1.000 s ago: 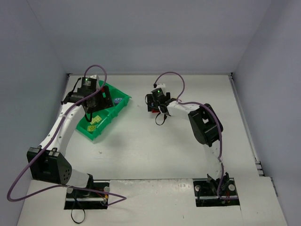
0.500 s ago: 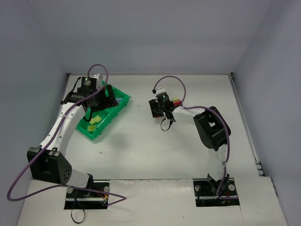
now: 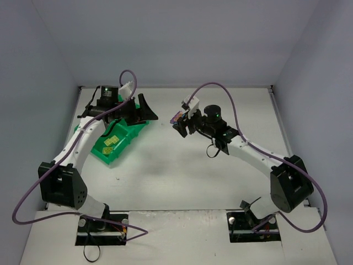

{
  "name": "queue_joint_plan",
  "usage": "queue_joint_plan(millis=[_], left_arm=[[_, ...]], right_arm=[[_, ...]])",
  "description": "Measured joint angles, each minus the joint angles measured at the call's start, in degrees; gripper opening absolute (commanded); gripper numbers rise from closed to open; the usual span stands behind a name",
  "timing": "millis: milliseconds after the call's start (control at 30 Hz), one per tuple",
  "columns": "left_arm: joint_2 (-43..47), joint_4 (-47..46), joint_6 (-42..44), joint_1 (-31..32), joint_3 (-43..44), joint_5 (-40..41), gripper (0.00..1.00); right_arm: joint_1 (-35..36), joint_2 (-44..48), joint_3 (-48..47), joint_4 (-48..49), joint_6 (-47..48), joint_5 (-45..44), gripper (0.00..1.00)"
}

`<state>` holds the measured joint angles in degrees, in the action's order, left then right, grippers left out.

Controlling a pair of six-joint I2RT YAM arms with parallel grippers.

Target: Sort the legos into containers by color

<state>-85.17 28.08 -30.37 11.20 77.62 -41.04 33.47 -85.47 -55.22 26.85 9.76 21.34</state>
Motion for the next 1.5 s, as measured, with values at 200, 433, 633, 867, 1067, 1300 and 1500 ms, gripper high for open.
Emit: queue_joint_plan(millis=[200,433,633,867,1067,1300,1500], left_arm=[[-3.06,-6.21,-3.39,2.69,0.76,-7.10,0.75],[-6.12,-7.78,-4.59,6.51,5.57,-9.88,0.74],[-7.96,-6.75,-4.59,8.41,6.16,-10.12,0.74],[-10.93,-3.91,-4.59,8.96,6.29,-9.46,0.68],[-11.85,-3.02,-4.59,9.79,6.60,-9.81,0.58],[-12.00,-2.95,-4.28,10.60,6.75,-10.64,0.18],[-12.41,-3.13,-4.20,10.43,6.78,-11.69,0.00]], right_arm=[[0.22,1.49,-0.02,-1.40,1.40,6.73,0.00],[0.39,1.51,-0.02,-3.19,2.43,9.66,0.00],[0.39,1.64,-0.02,-3.89,2.62,10.25,0.00],[0.39,1.70,-0.02,-3.93,2.82,10.47,0.00],[0.39,1.70,-0.02,-3.93,2.97,10.47,0.00],[0.39,1.84,-0.04,-3.87,2.95,10.62,0.00],[0.37,1.92,-0.04,-4.04,3.06,10.54,0.00]])
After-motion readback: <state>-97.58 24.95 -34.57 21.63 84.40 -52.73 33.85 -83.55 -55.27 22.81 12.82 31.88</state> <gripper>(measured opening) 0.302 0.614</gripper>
